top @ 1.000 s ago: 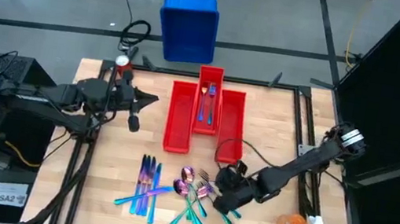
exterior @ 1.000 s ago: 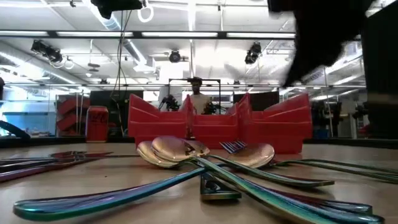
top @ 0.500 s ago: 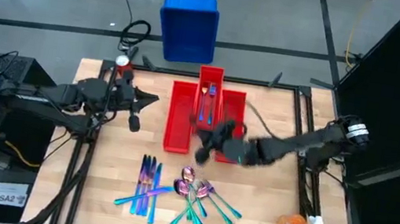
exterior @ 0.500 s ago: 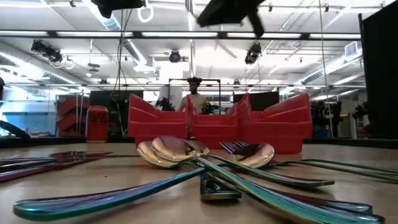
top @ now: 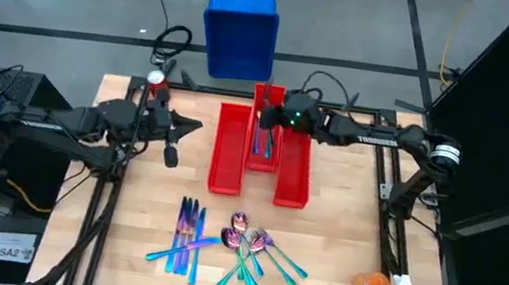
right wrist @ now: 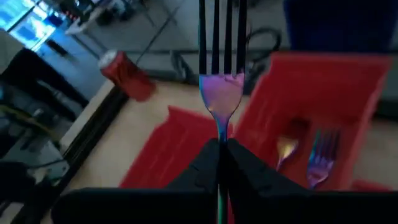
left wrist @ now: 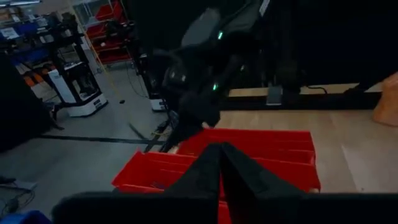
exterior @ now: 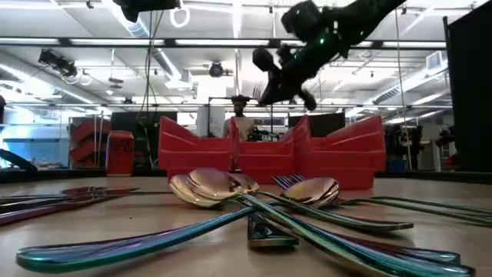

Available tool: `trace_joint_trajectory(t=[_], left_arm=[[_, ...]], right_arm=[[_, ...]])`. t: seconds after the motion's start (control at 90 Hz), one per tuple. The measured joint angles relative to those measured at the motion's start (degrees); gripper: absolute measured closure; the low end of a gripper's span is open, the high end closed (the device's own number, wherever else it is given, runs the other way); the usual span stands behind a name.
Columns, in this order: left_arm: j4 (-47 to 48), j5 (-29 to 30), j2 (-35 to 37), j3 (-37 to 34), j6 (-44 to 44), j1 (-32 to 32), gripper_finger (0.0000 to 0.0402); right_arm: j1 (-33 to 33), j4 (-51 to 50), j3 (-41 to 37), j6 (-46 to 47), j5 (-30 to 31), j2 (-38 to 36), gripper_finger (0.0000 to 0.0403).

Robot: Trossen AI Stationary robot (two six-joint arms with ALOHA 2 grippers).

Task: Sort silverware
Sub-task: Put the iridescent fork into the middle orange bin

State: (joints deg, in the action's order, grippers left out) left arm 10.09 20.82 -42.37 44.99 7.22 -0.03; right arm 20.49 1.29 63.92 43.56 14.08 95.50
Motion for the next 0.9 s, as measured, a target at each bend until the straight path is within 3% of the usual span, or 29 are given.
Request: trace_joint_trajectory(t=[0.467,0.611,0.7,0.789,0.9], left_arm=[[0.0,0.0,0.02,0.0,0.0,0.0,0.0401],[-0.01,0.0,0.02,0.0,0.02,0.01,0.0402],[-0.02,0.0,0.02,0.0,0.0,0.01,0.0402],[-0.02,-0.01,0.02,0.0,0.0,0.0,0.0401],[0.02,-0.02,0.0,0.0,0.0,0.02,0.0401]], right_arm=[[0.75,0.43,0.04,-4.55,-0.96,0.99,0.0325],[0.26,4.99,0.04,-11.81,-8.86,-0.64,0.03],[-3.42,9.9,0.04,-15.23,-13.35,-2.08,0.0296],[-9.61,12.53,0.06,-20.04,-14.05,-3.83,0.0301],[-19.53,10.3,0.66,-31.58,-8.18,-5.88,0.0314]])
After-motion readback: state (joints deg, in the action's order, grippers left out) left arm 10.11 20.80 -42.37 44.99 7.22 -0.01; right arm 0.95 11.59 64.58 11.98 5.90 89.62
